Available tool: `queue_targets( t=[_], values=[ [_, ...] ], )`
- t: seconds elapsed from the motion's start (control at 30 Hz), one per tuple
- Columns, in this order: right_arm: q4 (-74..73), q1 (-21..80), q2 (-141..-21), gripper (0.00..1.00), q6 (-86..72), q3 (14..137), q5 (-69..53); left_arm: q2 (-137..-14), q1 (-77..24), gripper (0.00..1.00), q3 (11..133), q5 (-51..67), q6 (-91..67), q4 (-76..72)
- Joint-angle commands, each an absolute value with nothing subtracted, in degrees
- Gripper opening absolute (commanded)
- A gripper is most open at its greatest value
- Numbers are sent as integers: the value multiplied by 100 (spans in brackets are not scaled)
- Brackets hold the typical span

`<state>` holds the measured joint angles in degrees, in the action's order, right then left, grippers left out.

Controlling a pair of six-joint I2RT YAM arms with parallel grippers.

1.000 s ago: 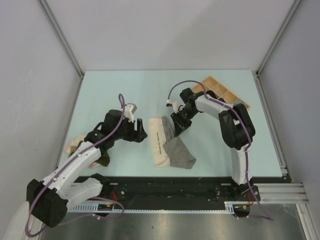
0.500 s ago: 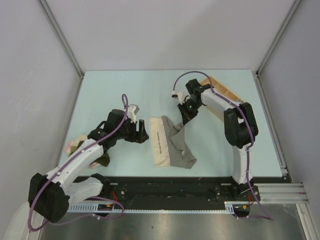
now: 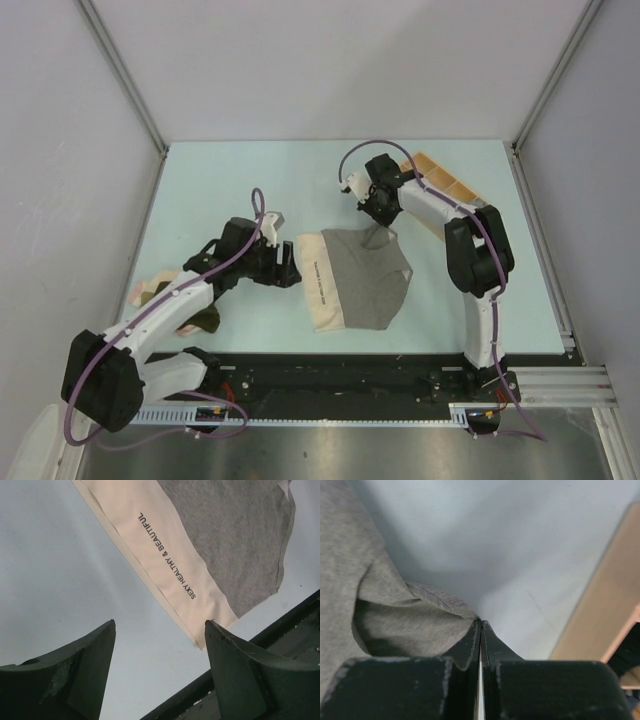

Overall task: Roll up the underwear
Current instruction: Flatten out the underwear at the center of the board.

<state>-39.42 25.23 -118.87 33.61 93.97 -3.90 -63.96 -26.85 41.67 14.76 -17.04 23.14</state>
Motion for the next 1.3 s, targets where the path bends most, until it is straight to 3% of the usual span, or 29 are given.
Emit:
queue_targets(
  t=[0.0,0.03,0.3,0.4,0.43,0.5,0.63,0.87,1.0,1.27],
  values=[
    [-3182,2496,-11962,3,3727,9343,808,-6486,-2654,77,4280,1679,-1740,2127],
    [-3182,2461,-11988,9,3666,9378,800,-6495,-2654,77,4280,1696,-1732,2127],
    [-3796,2206,-11699,17,3445,9781,-121,-6741,-2654,77,4394,1767,-1696,2066],
    [-4174,2066,-11663,32,3314,9931,-964,-6925,-2646,77,4552,1653,-1749,1969],
    [-4288,2022,-11698,41,3200,10114,-1619,-7161,-2654,77,4631,1600,-1801,1943],
    [-4762,1908,-11977,47,3103,10405,-2291,-7521,-2646,77,4964,1337,-1854,1820],
    [-5378,1820,-12593,48,2997,11405,-3574,-8899,-2496,77,6069,1371,-1802,1679],
    [-6589,1802,-14332,49,2839,13611,-4087,-10535,-2285,75,7626,1301,-1582,2153],
    [-6110,1854,-14423,55,2401,13326,-3859,-11125,-2259,73,8050,1345,-1547,2320],
    [-5836,1898,-14616,55,2101,13140,-4095,-11821,-2241,63,8560,1687,-1529,2522]
  ],
)
